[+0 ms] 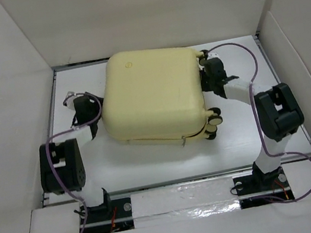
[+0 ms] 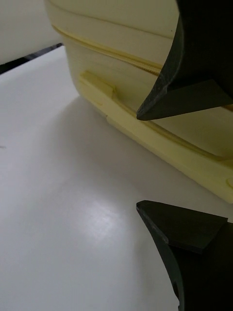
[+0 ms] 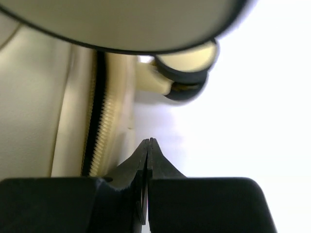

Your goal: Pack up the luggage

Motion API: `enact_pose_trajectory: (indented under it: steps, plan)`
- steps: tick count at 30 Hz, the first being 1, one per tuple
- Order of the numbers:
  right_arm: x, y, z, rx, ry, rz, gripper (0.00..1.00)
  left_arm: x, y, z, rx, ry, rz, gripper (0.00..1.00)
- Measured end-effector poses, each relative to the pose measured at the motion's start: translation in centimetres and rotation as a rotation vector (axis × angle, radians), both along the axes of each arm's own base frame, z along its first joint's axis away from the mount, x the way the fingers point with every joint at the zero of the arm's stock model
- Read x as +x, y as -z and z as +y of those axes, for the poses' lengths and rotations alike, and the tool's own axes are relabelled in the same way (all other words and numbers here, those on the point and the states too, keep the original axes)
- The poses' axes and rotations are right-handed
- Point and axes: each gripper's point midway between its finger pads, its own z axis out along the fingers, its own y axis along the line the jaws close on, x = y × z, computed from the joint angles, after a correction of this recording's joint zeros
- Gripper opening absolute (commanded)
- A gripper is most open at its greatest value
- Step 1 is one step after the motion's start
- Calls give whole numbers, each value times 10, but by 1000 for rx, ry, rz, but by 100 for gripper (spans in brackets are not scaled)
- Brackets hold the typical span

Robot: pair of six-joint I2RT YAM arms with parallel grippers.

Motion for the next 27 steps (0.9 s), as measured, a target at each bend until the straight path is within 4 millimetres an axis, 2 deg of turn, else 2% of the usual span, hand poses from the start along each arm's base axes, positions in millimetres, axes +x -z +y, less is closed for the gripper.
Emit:
enact_pose_trajectory:
  steps: [3, 4, 6, 7, 8, 11, 13, 15, 20, 23, 27]
  plan:
    - [43, -13, 9, -9, -65, -2, 12, -41, -1, -2, 53, -41, -16, 62]
    - [56, -17, 12, -21, -90, -9, 19, -52, -1, -5, 65, -41, -21, 61]
    - [82, -28, 16, -30, -133, -30, 25, -81, -2, -17, 98, -16, -33, 60]
    - [86, -30, 20, -20, -160, -33, 35, -93, -2, -24, 109, 4, -39, 59]
    - [105, -39, 24, -3, -173, -62, 40, -106, -3, -32, 115, 35, -45, 58]
    - [129, -59, 40, 43, -235, -122, 54, -139, -3, -58, 135, 139, -67, 56]
    - [135, -70, 46, 62, -258, -147, 62, -161, 2, -74, 141, 217, -55, 55]
    - [137, -81, 52, 90, -286, -163, 65, -178, 8, -87, 136, 278, -38, 54]
    - [137, -107, 57, 174, -341, -178, 88, -199, 9, -97, 110, 323, -43, 56]
    - [136, -148, 63, 237, -385, -222, 95, -204, 13, -95, 123, 325, -23, 57]
    - [120, -225, 80, 290, -480, -318, 100, -204, -4, -111, 87, 381, -70, 58]
